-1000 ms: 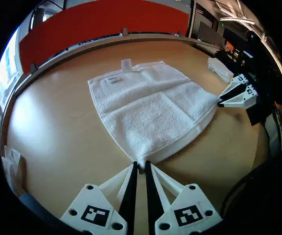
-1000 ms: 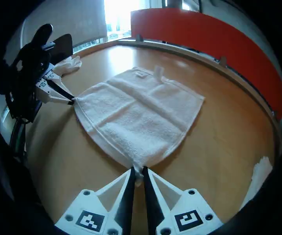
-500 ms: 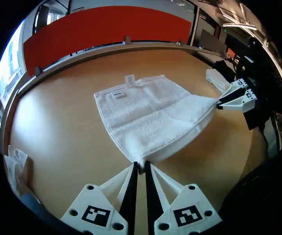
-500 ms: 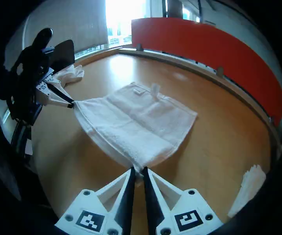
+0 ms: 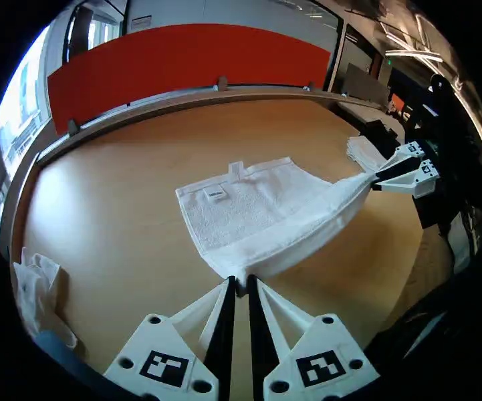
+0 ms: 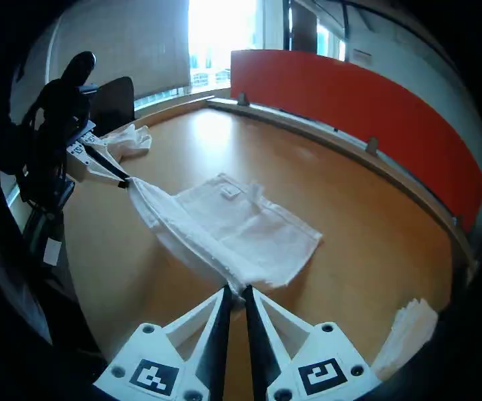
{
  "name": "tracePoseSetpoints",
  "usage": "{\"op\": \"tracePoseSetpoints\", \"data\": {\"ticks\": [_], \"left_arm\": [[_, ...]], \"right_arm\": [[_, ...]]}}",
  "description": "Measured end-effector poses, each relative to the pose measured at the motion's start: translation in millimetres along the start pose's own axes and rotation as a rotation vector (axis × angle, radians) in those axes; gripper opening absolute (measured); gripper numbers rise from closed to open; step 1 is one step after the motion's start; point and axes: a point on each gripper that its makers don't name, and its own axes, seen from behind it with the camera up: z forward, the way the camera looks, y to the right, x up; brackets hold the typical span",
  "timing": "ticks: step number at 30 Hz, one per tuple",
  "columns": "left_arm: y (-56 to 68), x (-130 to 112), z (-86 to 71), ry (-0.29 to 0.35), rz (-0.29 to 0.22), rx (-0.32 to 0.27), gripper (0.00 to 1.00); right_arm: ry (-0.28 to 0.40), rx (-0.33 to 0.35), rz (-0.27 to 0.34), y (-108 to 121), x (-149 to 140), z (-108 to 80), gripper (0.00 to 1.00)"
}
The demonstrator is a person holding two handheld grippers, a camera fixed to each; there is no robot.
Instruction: Fold towel
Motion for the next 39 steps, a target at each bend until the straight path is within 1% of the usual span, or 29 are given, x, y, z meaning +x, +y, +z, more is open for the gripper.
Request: {"op": "tracePoseSetpoints", "data": {"ticks": [6, 15, 21, 27, 33, 39], "left_arm": [[3.9, 3.9, -12.5, -0.005, 0.005, 0.004, 0.13], [12.3, 5.8, -30.1, -0.004, -0.019, 0.001, 0.13], [18.1, 6.9, -37.8, -0.005, -0.018, -0.005, 0.13], [16.9, 10.4, -39.4, 0.001, -0.011, -0.002, 0.13], [17.6, 10.6, -35.3, 0.001, -0.020, -0.009, 0.13], [19.1, 8.5, -31.6, -0.002, -0.018, -0.014, 0.13]], "right_arm": [[0.003, 0.006, -0.001, -3.2, 6.4, -9.4, 0.15], [0.013, 0.011, 0.004, -4.5, 14.5, -20.3, 0.15], [0.012, 0.014, -0.007, -5.3, 17.6, -25.5, 0.15], [0.012, 0.022, -0.007, -7.4, 18.3, -27.4, 0.15], [0.011, 0.025, -0.009, -8.8, 17.8, -25.8, 0.15], [0.011, 0.024, -0.004, -8.1, 17.0, -25.7, 0.15]]}}
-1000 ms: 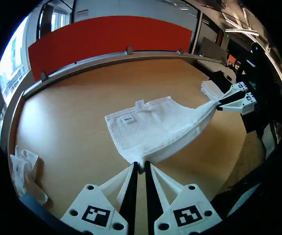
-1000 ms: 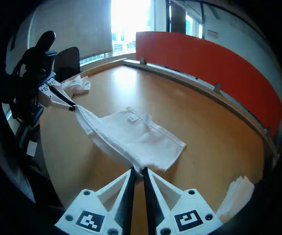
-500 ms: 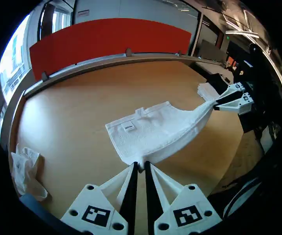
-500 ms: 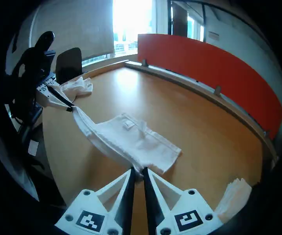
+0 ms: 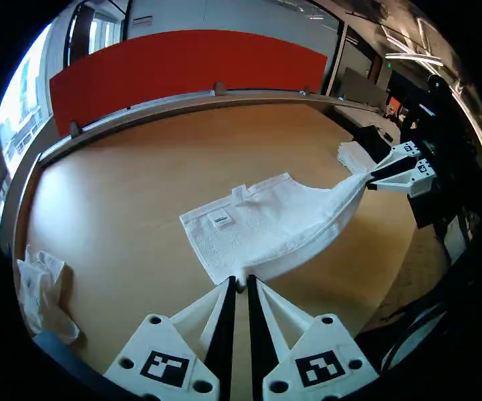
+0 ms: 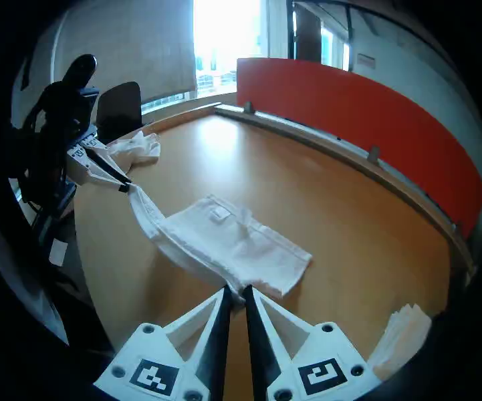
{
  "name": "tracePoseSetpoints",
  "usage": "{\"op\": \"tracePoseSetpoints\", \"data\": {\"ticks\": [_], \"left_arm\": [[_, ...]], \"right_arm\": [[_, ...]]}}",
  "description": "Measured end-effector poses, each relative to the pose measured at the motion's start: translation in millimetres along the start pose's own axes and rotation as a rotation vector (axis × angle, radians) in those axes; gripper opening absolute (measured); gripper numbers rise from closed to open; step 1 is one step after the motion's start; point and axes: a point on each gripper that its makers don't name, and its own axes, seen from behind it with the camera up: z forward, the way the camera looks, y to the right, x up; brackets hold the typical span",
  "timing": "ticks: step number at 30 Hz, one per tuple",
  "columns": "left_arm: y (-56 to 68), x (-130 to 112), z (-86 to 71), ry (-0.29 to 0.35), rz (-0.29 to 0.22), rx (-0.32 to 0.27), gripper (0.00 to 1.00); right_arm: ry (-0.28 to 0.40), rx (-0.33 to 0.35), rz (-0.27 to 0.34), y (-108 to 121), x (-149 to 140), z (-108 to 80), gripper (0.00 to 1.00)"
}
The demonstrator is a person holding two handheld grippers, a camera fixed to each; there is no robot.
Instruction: Fold towel
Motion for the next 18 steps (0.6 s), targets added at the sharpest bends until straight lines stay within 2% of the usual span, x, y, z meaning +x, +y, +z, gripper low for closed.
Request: {"op": "tracePoseSetpoints", "data": {"ticks": [18], "left_arm": [[-4.2, 9.6, 3.3, 0.009, 0.004, -0.010, 0.12]], "right_arm": [[-0.006, -0.001, 0.011, 0.3, -2.9, 4.8, 0.15]]}}
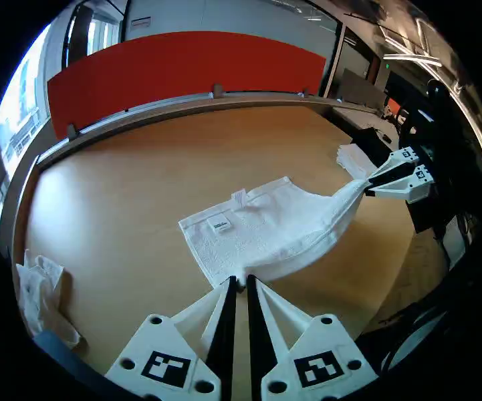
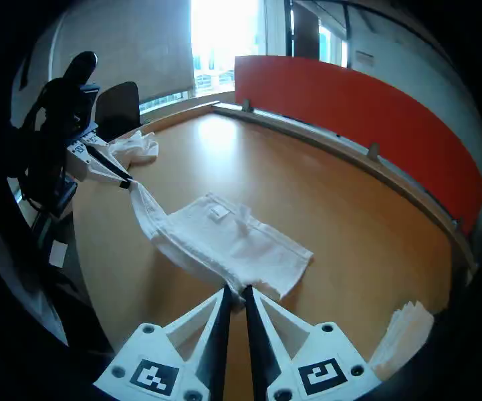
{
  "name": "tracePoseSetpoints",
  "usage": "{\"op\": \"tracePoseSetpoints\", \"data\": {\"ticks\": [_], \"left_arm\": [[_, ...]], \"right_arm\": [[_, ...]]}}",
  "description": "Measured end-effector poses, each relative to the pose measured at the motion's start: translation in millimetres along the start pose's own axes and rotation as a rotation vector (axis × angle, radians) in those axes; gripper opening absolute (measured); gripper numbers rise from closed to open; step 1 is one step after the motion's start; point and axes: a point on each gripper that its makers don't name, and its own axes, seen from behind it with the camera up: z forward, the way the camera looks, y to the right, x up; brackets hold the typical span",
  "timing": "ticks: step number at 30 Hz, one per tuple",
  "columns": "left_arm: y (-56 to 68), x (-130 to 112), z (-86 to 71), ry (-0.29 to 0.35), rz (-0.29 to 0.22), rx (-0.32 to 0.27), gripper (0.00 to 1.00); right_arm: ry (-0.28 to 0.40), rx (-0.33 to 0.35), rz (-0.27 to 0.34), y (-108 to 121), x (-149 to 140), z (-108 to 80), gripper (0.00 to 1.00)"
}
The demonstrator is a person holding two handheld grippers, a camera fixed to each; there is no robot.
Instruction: Fold towel
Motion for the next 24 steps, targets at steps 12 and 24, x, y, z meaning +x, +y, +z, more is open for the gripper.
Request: {"op": "tracePoseSetpoints", "data": {"ticks": [12, 24], "left_arm": [[-15.5, 14.5, 13.6, 0.013, 0.003, 0.015, 0.11], [-43.2, 29.5, 56.3, 0.016, -0.011, 0.039, 0.11]], "right_arm": [[-0.019, -0.001, 0.002, 6.5, -3.1, 14.0, 0.15], [-0.055, -0.012, 0.038, 40.0, -11.1, 54.1, 0.15]]}}
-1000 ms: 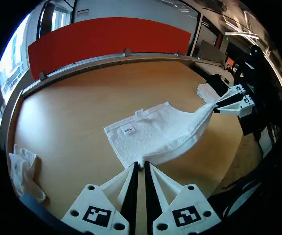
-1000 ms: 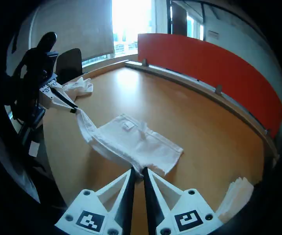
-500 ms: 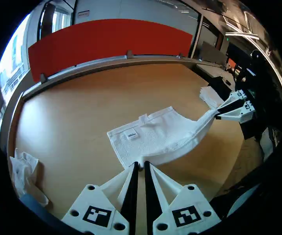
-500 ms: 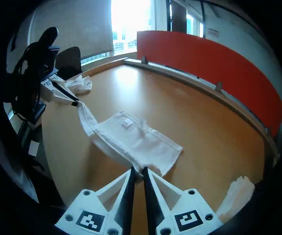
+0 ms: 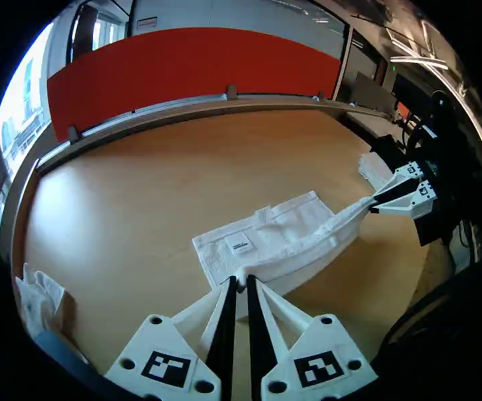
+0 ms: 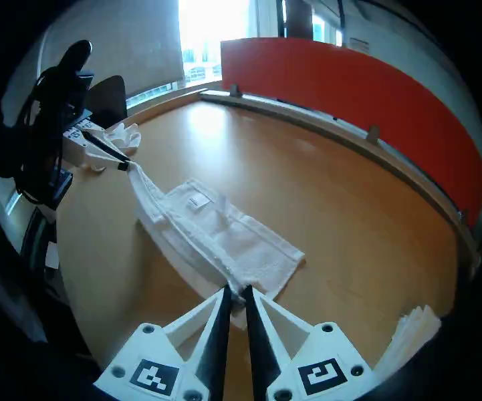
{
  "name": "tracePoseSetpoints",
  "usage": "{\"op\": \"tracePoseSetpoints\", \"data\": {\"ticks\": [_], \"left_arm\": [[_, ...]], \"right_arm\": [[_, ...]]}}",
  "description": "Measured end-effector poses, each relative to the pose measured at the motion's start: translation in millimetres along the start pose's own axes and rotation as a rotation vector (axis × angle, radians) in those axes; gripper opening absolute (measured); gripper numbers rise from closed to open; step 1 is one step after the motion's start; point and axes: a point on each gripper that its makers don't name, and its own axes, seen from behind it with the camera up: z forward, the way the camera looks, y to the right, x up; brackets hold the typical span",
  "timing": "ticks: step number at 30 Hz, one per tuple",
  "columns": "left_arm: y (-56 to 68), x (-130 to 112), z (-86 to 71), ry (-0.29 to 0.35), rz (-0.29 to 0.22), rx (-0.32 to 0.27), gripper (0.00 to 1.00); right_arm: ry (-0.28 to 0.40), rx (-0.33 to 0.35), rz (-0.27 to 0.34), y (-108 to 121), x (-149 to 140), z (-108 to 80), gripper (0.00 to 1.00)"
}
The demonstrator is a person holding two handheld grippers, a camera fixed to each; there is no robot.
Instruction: Fold towel
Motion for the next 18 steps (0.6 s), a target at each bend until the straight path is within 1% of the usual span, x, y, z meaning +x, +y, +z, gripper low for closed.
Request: {"op": "tracePoseSetpoints", "data": {"ticks": [7, 15, 18], "left_arm": [[-12.5, 0.6, 29.9, -0.013, -0.007, 0.011, 0.11], [-19.3, -5.3, 50.0, -0.032, -0.018, 0.012, 0.11], [-23.9, -9.2, 58.0, -0.044, -0.022, 0.023, 0.11]], "right_arm": [[-0.019, -0.007, 0.023, 19.2, -1.3, 24.0, 0.15], [-0.040, -0.005, 0.036, 29.0, -6.2, 36.8, 0.15], [-0.049, 0.000, 0.047, 31.1, -8.8, 43.0, 0.15]]}}
